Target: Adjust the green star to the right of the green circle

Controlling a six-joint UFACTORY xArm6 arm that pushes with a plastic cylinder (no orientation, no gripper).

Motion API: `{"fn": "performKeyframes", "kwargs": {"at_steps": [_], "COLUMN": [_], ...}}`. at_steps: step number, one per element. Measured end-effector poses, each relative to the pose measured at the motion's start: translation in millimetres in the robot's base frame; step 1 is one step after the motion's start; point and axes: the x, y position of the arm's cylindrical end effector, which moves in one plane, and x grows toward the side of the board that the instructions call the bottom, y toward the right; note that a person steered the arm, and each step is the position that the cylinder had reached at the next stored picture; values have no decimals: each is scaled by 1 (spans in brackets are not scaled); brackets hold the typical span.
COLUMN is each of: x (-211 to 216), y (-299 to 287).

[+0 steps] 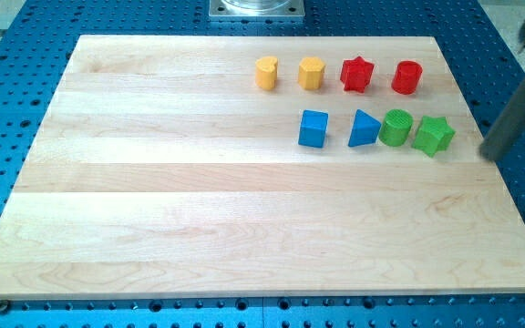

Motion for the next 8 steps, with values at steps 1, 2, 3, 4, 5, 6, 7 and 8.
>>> {"fn": "performKeyframes", "kwargs": {"at_steps": [1,2,3,4,5,6,7,8], "x": [21,10,-1,-10,-25,-27,6,9], "y": [-55,-32,-9,-9,-8,7,-6,-19]}}
